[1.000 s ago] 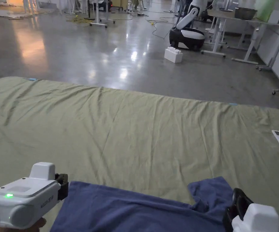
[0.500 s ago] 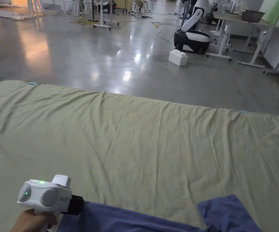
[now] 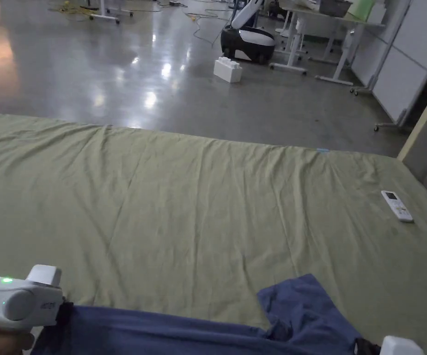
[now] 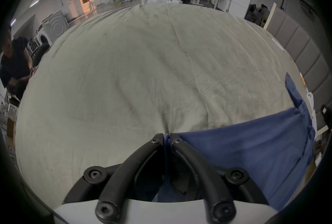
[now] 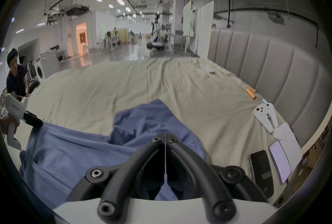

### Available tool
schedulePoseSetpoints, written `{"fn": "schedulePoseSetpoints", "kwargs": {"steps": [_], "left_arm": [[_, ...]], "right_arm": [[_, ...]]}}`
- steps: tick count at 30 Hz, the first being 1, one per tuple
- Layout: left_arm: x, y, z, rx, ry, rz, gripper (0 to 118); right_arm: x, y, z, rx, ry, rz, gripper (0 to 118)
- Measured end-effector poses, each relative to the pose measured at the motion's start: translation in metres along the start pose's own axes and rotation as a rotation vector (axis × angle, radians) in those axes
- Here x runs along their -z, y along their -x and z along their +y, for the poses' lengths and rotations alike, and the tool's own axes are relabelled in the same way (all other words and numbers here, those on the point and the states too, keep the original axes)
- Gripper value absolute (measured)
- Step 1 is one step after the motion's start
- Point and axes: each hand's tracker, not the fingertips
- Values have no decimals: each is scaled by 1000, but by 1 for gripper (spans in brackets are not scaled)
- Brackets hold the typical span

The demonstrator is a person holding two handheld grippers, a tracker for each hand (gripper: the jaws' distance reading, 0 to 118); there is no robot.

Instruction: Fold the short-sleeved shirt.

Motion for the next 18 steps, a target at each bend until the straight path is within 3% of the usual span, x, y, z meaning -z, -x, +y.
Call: {"fn": "schedulePoseSetpoints", "kwargs": {"steps": [2,4,6,9,13,16,18], "left_arm": [[-5,0,1,1,-10,-5,5],[-13,-4,-1,29,-33,1,5],[-21,-4,0,23,-54,-3,5],[-39,-11,-2,4,-88,-11,5],[-51,-18,-6,21,-99,-8,5],[-53,-17,-8,11,-101,-4,5],[-54,-17,-10,1,-96,-5,5]], "right_arm": [[26,-11,13,-13,71,37,25],[58,-22,26,-42,185,46,64],[86,-27,34,-94,262,31,79],[120,-30,42,-128,295,4,80],[159,-31,42,-114,434,44,88],[172,-31,36,-114,456,51,87],[168,-28,40,-113,461,49,80]]}}
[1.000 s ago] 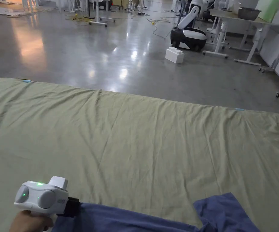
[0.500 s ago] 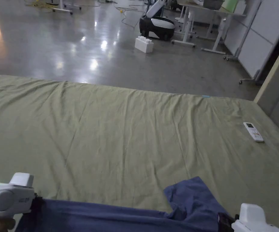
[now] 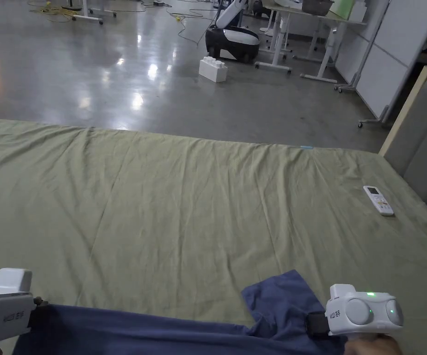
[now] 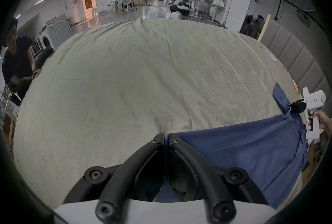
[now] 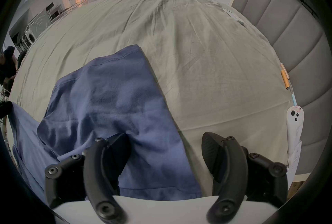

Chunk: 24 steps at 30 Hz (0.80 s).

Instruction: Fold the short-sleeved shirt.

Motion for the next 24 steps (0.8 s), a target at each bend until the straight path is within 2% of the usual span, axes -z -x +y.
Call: {"fn": "schedulePoseSetpoints", "kwargs": {"steps": [3,5,6,7,8,13,17,21,24], "left_arm": [[-2,-1,-4,2,-7,6,5],[-3,-2,-6,-8,-14,5,5],[-3,-3,-7,-10,-19,8,5],[-4,-4,-8,-13,-22,11,5],[-5,-5,-9,-13,-22,8,5],[-15,-5,-14,-17,-32,-6,5],[-31,4,-17,-32,-74,-12,5],[-60,7,-26,-27,-124,-9,5],[-87,11,-37,-27,-165,-23,5]], "right_arm": [[-4,2,-1,-19,-12,11,61],[-5,3,0,-28,-24,10,29],[-7,3,0,-30,-41,-5,5],[-9,2,0,-32,-59,2,1],[-10,2,0,-29,-71,39,1],[-32,-1,-10,-20,-115,42,0],[-73,-5,-23,24,-182,57,0],[-117,-3,-43,-27,-251,47,0],[-152,-6,-61,-33,-302,34,0]]}}
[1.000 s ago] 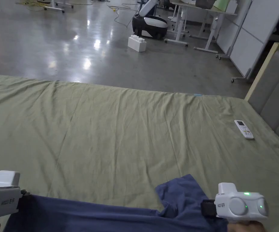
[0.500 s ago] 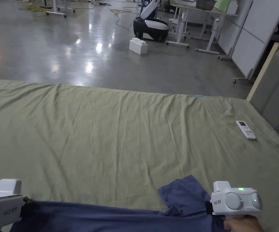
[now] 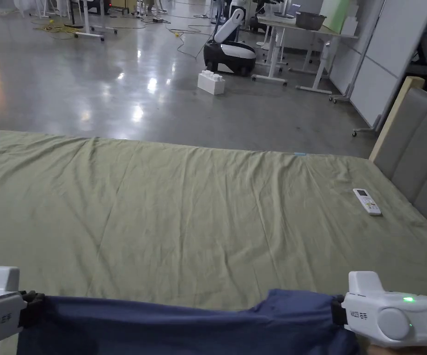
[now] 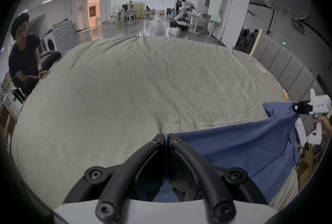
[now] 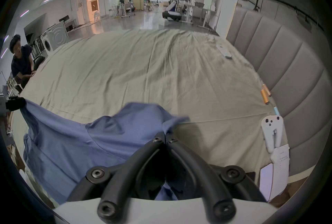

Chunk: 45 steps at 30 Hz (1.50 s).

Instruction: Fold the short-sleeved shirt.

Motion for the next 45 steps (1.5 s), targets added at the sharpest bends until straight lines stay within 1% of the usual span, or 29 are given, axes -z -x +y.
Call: {"fn": "schedulePoseSetpoints", "kwargs": {"steps": [3,8,11,15,20,21,23,25,27,33,35,36,37,38,39,40,41,45], "left_arm": [[-30,3,-9,11,-48,-10,5],[-76,12,-34,-4,-92,-20,5],[-96,13,-53,-6,-98,-30,5],[-115,14,-88,-18,-81,-36,5],[-121,14,-146,-65,10,-32,5],[-119,14,-153,-37,23,-11,5],[-111,14,-172,-58,75,-2,5],[-101,13,-182,-53,106,9,5],[-90,10,-188,-40,131,25,5],[-69,13,-201,-19,137,51,5],[-71,12,-200,0,126,66,8],[-72,14,-197,-4,127,64,12],[-75,16,-193,-12,128,67,21],[-76,17,-190,-20,126,72,33],[-81,15,-185,-25,109,85,45],[-86,15,-178,-26,62,86,60],[-89,14,-171,-21,22,79,65],[-100,-1,-134,-11,-104,79,66]], "right_arm": [[-36,-2,-11,11,-40,4,0],[-89,0,-39,-7,-79,6,0],[-110,3,-64,-13,-80,10,0],[-125,6,-101,-10,-35,8,0],[-121,12,-155,-30,82,16,0],[-117,12,-165,-28,91,15,0],[-106,14,-183,-35,141,8,0],[-92,15,-197,-28,151,6,0],[-79,15,-206,-4,171,9,0],[-66,19,-215,3,149,-9,1],[-68,21,-214,-5,133,-18,7],[-71,23,-211,-14,141,-32,17],[-77,24,-207,-23,149,-60,41],[-83,25,-201,-27,139,-88,61],[-89,26,-194,-29,111,-116,77],[-96,27,-186,-26,63,-124,85],[-102,27,-179,-16,14,-119,86],[-119,44,-141,-8,-160,-140,86]]}}
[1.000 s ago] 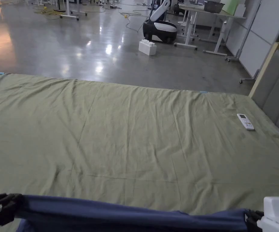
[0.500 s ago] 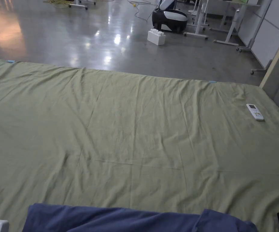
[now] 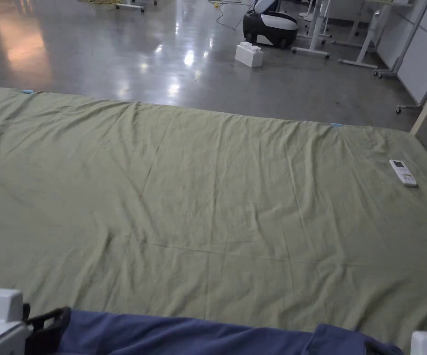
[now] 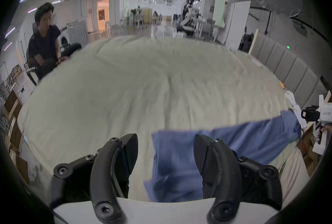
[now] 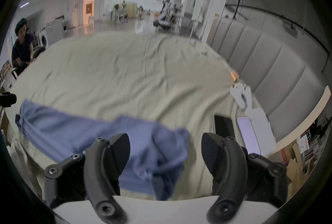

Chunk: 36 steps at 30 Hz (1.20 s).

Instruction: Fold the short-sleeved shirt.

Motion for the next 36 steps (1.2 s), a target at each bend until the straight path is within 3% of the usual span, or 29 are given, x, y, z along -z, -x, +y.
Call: {"fn": "schedulePoseSetpoints", "kwargs": {"steps": [9,12,14,15,19,22,24,26,28,29,33,36], "left_arm": [[-7,-69,62,29,-296,31,65],[-13,-90,74,34,-386,38,54],[-17,-99,79,40,-441,55,26],[-17,-105,82,38,-445,68,20],[-19,-114,90,31,-472,55,7],[-16,-120,95,65,-476,66,4],[-15,-123,96,70,-486,76,1],[-16,-124,97,67,-491,81,1],[-17,-124,98,54,-501,94,1],[-18,-123,98,53,-503,96,1],[-23,-121,97,48,-511,108,1],[-25,-110,96,21,-473,36,1]], "right_arm": [[-6,62,65,71,-381,13,85],[-9,77,77,103,-481,5,79],[-10,84,85,110,-511,-1,67],[-10,86,87,128,-512,3,62],[-7,91,96,147,-528,-5,17],[-6,91,98,163,-540,-2,4],[-6,93,99,156,-550,-4,2],[-9,96,103,89,-601,-41,0],[-9,98,102,111,-570,-15,0],[-12,99,105,68,-605,-31,0],[-17,102,105,61,-608,-32,0],[-18,102,104,58,-606,-15,0]]}}
